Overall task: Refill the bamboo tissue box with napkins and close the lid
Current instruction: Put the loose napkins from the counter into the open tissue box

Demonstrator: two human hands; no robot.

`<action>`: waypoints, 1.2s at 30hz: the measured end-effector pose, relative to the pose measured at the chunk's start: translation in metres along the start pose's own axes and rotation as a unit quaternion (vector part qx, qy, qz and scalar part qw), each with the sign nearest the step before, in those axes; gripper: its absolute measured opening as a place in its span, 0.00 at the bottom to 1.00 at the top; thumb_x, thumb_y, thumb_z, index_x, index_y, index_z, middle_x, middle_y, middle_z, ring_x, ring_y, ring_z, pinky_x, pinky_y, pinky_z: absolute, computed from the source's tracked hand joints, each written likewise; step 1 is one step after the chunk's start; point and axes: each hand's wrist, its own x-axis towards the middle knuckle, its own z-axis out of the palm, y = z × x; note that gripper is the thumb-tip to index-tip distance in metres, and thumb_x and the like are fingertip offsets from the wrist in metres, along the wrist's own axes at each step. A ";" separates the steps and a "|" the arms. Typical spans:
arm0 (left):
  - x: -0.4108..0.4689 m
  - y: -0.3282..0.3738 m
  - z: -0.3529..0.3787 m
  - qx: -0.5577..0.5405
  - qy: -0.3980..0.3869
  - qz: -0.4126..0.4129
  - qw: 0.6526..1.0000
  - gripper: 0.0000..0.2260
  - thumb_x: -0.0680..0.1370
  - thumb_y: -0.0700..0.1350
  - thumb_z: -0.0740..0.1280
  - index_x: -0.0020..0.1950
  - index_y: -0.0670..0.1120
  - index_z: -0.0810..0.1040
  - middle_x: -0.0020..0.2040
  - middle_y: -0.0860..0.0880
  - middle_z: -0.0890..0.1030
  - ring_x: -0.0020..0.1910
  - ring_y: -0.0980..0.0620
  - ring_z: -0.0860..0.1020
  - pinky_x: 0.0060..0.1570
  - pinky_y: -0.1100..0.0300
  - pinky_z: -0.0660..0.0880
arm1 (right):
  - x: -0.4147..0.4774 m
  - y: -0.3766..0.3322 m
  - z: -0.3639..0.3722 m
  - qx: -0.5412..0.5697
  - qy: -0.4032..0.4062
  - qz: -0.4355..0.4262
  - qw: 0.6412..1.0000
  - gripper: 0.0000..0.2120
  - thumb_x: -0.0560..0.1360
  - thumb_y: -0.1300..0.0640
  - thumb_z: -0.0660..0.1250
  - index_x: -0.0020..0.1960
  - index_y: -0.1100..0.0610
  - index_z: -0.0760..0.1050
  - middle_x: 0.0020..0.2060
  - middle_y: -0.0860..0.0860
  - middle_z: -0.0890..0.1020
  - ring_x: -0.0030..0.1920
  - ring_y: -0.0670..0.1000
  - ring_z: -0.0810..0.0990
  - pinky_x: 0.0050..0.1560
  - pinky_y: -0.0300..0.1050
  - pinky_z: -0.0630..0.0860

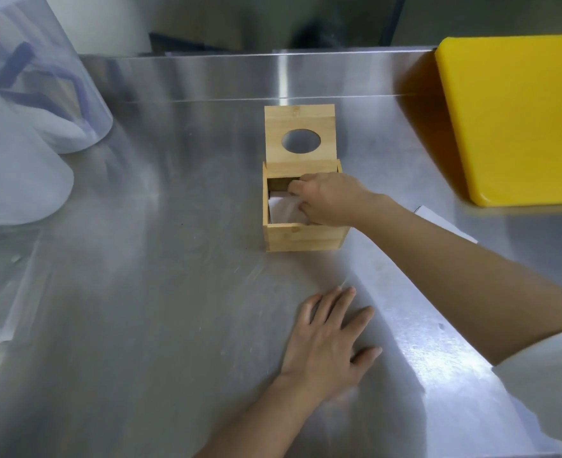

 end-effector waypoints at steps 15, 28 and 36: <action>0.000 -0.001 0.002 0.010 0.000 0.006 1.000 0.23 0.76 0.61 0.58 0.67 0.52 0.73 0.69 0.45 0.73 0.68 0.46 0.69 0.66 0.50 0.59 | -0.099 0.061 0.030 0.067 0.186 0.213 0.957 0.11 0.76 0.62 0.59 0.53 0.66 0.76 0.49 0.63 0.80 0.48 0.66 0.78 0.48 0.57 0.75; 0.000 0.000 -0.001 0.025 -0.012 0.003 1.000 0.24 0.77 0.62 0.54 0.68 0.53 0.71 0.69 0.46 0.73 0.69 0.46 0.68 0.67 0.51 0.55 | -0.157 0.106 0.075 0.132 0.049 0.490 0.860 0.16 0.78 0.59 0.58 0.64 0.62 0.67 0.61 0.62 0.74 0.61 0.64 0.70 0.62 0.54 0.64; 0.000 0.000 -0.002 0.026 -0.020 0.001 0.999 0.24 0.77 0.63 0.54 0.68 0.53 0.70 0.70 0.46 0.72 0.70 0.46 0.67 0.67 0.51 0.53 | -0.151 0.109 0.067 0.258 0.017 0.513 0.818 0.18 0.75 0.56 0.64 0.62 0.63 0.69 0.60 0.61 0.74 0.60 0.62 0.72 0.60 0.54 0.70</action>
